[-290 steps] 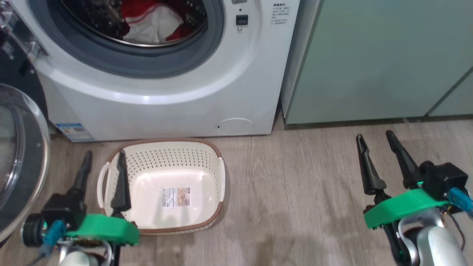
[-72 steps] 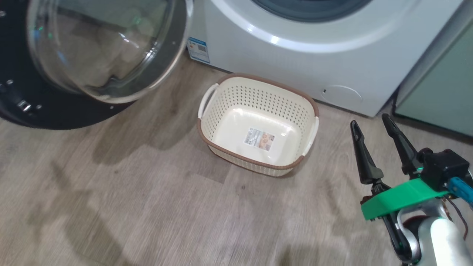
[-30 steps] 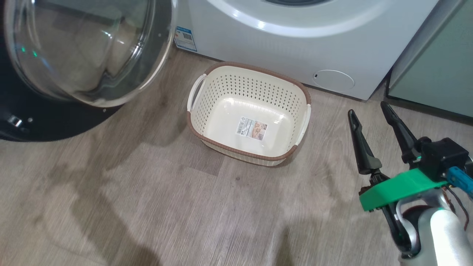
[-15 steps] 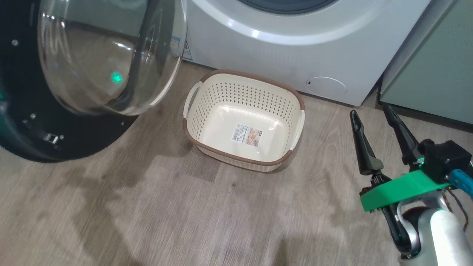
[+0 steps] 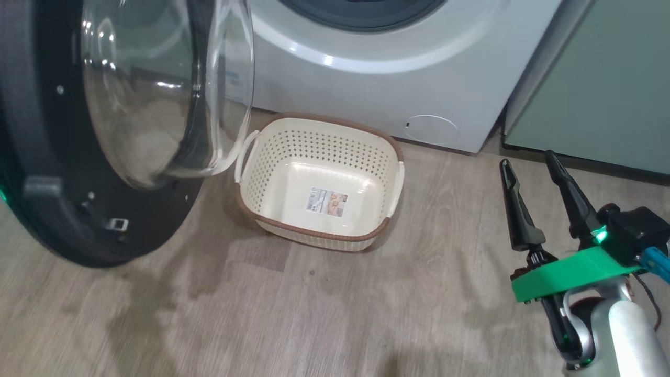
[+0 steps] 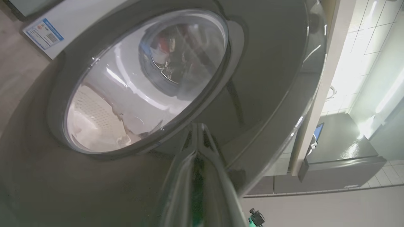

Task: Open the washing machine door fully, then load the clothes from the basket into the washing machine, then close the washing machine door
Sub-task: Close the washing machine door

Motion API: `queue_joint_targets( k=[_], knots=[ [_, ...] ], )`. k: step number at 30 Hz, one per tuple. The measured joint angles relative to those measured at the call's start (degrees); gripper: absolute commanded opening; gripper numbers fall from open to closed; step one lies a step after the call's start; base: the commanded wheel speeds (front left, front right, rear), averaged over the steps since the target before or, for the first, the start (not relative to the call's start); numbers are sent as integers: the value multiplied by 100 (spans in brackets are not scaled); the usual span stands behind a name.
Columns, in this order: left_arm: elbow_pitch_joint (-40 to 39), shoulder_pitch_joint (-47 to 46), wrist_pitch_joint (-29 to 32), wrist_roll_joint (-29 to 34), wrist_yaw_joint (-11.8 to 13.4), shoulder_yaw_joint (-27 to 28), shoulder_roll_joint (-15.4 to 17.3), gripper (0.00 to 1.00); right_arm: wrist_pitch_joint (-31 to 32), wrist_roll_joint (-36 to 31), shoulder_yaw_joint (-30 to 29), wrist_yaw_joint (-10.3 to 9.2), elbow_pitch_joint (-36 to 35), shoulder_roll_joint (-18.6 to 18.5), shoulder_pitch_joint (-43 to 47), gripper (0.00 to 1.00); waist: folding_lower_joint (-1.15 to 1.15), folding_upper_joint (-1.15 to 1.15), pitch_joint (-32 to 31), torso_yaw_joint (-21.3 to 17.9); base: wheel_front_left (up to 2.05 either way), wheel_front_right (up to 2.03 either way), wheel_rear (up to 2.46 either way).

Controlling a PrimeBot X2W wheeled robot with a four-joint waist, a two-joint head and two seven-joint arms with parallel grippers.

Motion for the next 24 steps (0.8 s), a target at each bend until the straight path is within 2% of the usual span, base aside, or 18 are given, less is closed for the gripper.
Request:
queue_joint_targets(
  k=[2,13,24],
  knots=[
    [-219,121,74,-82,110,9,-33,0,-42,49,4,0,30,0,1,100,0,0,-17,-82,0,0,0],
    [-1481,775,442,-261,298,-156,-246,0,-233,182,1,0,183,0,31,100,0,0,-114,-689,0,0,0],
    [-2202,929,528,-312,470,-398,-555,0,-301,247,46,0,237,1,137,100,0,0,-159,-1410,0,0,0]
  ],
)
